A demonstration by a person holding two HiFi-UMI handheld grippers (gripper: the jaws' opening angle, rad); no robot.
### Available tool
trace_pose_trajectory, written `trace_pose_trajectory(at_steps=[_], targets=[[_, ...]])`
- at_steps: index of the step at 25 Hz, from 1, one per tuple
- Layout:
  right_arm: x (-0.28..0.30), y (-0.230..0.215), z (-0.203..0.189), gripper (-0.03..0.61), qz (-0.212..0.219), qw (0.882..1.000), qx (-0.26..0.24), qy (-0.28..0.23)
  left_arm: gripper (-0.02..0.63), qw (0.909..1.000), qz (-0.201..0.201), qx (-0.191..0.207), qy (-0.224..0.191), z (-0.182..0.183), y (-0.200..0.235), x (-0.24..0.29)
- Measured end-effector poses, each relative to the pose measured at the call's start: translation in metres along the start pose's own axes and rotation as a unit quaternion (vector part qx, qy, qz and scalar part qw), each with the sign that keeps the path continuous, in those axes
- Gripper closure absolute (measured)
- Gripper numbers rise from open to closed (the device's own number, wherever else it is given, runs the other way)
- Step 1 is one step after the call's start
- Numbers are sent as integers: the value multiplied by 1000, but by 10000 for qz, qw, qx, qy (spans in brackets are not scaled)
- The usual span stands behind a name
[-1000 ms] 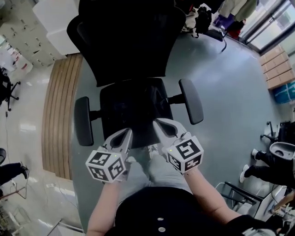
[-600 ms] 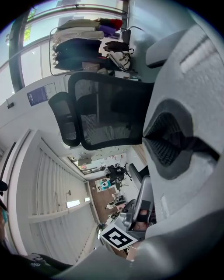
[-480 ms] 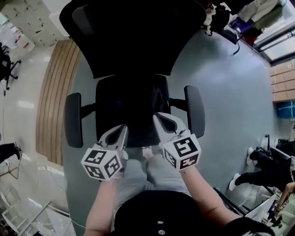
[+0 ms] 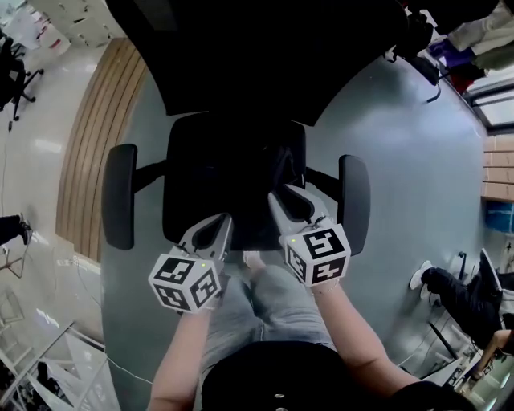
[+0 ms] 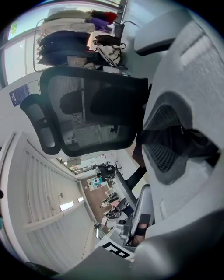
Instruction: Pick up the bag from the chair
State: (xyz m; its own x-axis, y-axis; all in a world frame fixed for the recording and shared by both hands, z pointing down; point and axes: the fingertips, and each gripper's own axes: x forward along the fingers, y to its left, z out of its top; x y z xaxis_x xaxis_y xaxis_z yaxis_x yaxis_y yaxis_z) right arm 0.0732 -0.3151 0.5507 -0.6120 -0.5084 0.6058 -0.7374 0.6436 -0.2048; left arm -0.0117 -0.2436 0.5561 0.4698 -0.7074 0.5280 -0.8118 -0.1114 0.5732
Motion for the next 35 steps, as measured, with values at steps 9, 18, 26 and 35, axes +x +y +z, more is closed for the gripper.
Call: trace_pose_trajectory(at_steps=[9,18,26,35], targets=[[47,-29,-36,423,-382,9987,-39,329,598,9997,64,-152,180,-25,23,30],[87,-51,-85,370,-790,9943,8,716,598,9992,38,-194,358,-54,42,56],[114,-76,-108,322,-1131,9892,108,930,598,9978,-62,-467,468,-76,43,79],[147,-89,-135,289,-1175,9837,27,1362,598,9966,-74,-532,622,-87,55,91]])
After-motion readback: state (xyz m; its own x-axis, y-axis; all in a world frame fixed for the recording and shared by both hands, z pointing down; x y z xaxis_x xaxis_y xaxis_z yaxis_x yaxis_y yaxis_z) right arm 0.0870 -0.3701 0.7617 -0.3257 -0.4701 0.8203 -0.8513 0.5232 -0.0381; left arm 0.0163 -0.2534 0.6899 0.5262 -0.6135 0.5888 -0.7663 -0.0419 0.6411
